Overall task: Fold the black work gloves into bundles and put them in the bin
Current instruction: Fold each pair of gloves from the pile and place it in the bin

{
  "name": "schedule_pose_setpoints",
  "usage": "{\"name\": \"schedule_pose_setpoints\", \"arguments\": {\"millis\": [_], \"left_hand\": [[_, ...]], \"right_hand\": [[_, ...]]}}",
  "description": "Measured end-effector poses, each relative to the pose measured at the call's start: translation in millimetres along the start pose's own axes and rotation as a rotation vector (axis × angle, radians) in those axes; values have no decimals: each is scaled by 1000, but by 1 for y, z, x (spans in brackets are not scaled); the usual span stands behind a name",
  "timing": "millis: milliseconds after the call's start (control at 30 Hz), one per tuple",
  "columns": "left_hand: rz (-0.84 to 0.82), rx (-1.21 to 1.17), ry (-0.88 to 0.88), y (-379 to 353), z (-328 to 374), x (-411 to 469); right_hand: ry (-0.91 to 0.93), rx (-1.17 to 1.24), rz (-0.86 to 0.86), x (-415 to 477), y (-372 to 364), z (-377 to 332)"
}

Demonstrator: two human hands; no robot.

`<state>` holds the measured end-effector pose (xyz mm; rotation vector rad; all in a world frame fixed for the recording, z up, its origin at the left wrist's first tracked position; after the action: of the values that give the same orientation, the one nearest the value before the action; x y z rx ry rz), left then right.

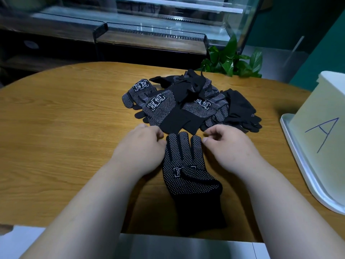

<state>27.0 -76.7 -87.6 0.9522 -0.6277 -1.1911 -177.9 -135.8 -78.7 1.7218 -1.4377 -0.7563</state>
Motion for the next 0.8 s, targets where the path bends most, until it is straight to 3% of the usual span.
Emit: {"name": "schedule_pose_setpoints", "arguments": {"millis": [333, 800], "left_hand": [[-81, 79, 14, -9, 11, 16], [8, 33, -35, -13, 21, 11]], "right_hand": [[-3, -119, -95, 14, -14, -13], [6, -29, -105, 20, -23, -25]]}}
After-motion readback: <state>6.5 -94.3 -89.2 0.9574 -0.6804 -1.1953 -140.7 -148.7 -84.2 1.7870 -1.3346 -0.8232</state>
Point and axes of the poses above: each hand's wrist, its own x-axis towards the middle knuckle, its own y-axis out of the back of the hand, z = x × y, the point moved 8 cm from there along x, towards the middle knuckle
